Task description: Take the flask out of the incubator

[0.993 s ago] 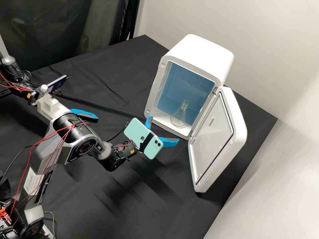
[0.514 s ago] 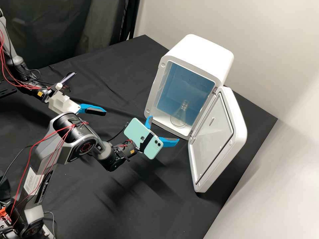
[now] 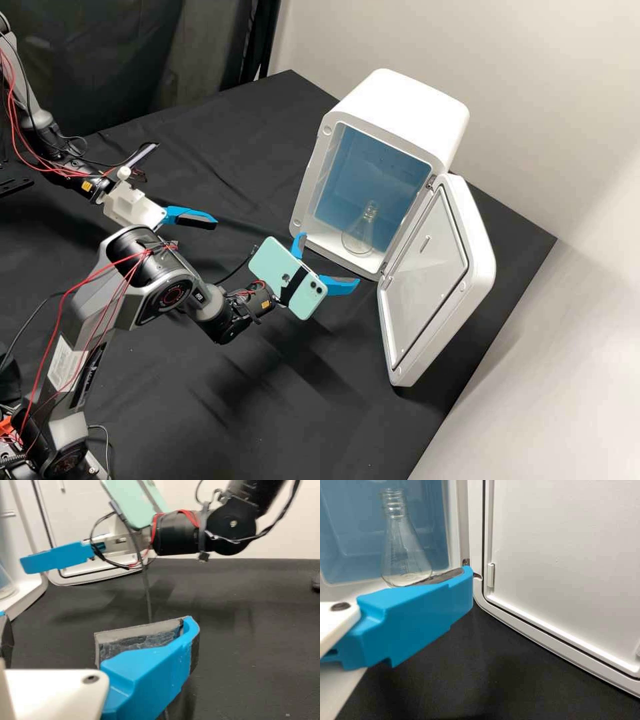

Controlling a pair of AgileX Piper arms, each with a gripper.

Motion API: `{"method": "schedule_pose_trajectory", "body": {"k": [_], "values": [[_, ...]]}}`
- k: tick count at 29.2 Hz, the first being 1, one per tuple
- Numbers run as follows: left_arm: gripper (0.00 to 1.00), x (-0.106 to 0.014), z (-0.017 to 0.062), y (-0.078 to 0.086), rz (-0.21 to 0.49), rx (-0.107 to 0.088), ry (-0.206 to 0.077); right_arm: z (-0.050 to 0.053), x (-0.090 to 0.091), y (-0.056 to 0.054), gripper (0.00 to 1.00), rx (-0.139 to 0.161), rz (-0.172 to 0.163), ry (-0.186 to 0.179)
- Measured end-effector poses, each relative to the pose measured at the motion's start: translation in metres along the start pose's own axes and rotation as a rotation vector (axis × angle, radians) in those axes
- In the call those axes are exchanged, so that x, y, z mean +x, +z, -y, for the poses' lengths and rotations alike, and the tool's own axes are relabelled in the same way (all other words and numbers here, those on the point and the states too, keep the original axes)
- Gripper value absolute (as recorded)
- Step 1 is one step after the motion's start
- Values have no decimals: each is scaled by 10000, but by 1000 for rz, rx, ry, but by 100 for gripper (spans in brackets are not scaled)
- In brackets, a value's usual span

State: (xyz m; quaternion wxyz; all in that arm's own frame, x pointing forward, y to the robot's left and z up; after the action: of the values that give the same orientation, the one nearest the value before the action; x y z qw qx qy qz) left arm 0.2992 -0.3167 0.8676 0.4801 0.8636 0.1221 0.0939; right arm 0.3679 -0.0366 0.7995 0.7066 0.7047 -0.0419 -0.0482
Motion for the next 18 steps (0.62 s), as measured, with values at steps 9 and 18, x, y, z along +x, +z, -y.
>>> {"method": "schedule_pose_trajectory", "body": {"k": [9, 18], "values": [[100, 24, 93, -321, -93, -23, -37, 16, 0, -16, 100, -1, -4, -4], [100, 21, 177, -415, -122, -36, -68, 24, 0, -25, 100, -1, -7, -7]]}}
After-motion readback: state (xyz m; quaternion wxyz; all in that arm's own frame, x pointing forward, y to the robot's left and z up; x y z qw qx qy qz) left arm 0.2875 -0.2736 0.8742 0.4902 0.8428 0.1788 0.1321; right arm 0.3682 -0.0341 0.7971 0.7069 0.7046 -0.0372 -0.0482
